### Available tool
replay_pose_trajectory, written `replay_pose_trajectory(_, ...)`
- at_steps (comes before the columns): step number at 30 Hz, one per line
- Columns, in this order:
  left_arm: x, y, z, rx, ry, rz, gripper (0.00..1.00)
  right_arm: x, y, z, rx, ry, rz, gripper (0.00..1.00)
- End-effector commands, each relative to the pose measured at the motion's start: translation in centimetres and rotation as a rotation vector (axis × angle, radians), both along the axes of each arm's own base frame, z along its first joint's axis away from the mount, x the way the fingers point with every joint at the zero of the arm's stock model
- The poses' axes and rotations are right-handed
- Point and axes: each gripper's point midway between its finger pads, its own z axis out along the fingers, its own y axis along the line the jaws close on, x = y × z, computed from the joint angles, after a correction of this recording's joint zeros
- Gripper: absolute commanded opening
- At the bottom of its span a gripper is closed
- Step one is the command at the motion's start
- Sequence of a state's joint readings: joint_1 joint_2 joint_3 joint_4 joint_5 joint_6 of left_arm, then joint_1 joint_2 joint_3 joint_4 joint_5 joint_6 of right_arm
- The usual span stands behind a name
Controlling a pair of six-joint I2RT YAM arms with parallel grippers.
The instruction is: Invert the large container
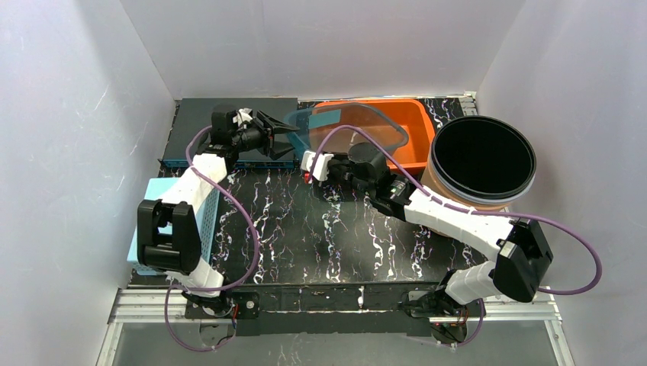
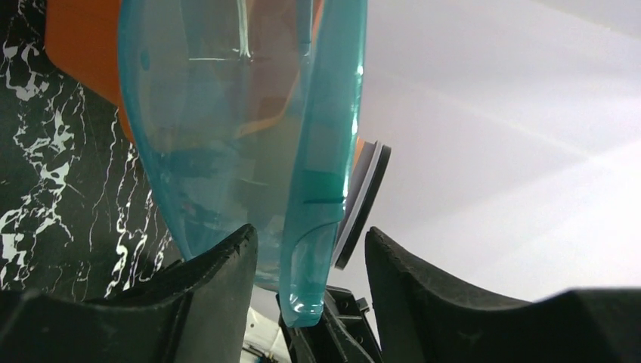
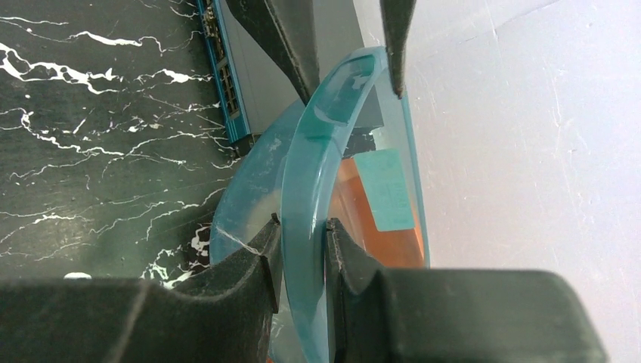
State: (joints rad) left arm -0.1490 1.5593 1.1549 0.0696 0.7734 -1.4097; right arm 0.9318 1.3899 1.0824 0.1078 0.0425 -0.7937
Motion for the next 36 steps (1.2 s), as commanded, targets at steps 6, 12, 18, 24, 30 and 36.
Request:
replay_pose_trajectory(6,-1.7,-1.4,0.9,-0.021,-0.023,-0.183,0.39,-1.8,1.7,1.6,0.0,-0.096,0.153,0.01)
replay_pose_trajectory(12,-1.7,-1.6,0.4,-0.032,-0.013,-0.218,0.43,-2.3,1.8,0.9,-0.042,-0.115,0.198,0.01)
replay_pose_trajectory(18,-1.8,-1.7,0.2,-0.03,-0.017,-0.238,0.47,-2.6,1.5,0.6,-0.081,-0.125,0.215,0.01)
replay_pose_trajectory(24,-2.1,-1.8,0.1,-0.038,-0.033,-0.269,0.32,-2.7,1.3,0.1,-0.098,-0.121,0.222,0.01)
replay_pose_trajectory(30,-2.1,-1.9,1.1,-0.047,-0.099,-0.281,0.14,-2.5,1.1,0.3,-0.078,-0.124,0.192,0.01)
replay_pose_trajectory(36,-1.9,-1.7,2.8,-0.008,-0.211,-0.252,0.0,-2.1,0.6,1.3,-0.025,-0.11,0.128,0.04)
